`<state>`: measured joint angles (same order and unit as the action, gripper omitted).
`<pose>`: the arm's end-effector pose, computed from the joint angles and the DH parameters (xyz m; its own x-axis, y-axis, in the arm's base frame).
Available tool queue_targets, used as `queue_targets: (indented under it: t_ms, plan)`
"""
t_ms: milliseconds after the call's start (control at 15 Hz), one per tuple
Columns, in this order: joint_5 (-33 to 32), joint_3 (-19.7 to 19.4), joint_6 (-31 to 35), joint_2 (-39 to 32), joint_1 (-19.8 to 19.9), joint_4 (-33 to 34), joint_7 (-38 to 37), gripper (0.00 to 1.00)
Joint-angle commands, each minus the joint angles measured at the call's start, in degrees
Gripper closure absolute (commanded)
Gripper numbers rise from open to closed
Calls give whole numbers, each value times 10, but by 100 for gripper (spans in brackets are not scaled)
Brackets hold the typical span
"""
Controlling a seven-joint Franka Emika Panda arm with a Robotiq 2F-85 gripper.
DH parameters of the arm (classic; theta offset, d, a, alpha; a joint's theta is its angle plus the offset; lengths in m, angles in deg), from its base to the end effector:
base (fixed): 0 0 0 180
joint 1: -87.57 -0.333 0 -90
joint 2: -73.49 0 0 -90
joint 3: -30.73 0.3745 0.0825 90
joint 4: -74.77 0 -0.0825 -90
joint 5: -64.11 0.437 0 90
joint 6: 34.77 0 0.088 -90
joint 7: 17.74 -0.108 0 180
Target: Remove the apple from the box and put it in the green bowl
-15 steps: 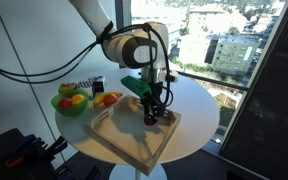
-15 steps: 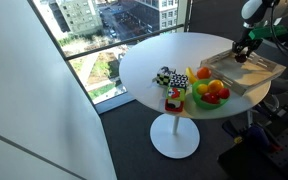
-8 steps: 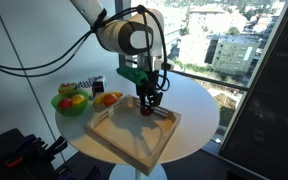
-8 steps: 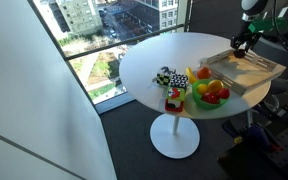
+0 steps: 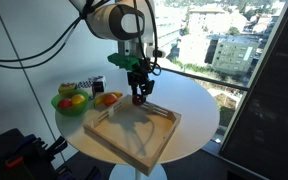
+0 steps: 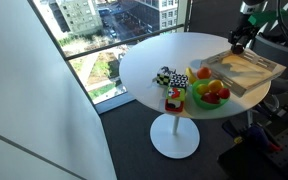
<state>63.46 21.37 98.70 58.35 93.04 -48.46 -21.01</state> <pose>0.5881 -0.1544 0.2881 0.9505 -0.3004 -0.0794 -0.2968 -0.9534 0.0546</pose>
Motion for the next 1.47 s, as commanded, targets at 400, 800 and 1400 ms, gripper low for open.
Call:
queue_targets:
  t_ms: [400, 800, 1400]
  plan:
    - [-9, 32, -13, 89, -9, -61, 24, 66]
    - [-4, 40, -10, 114, -8, -83, 53, 66]
    - [0, 40, -12, 93, -8, -70, 41, 41]
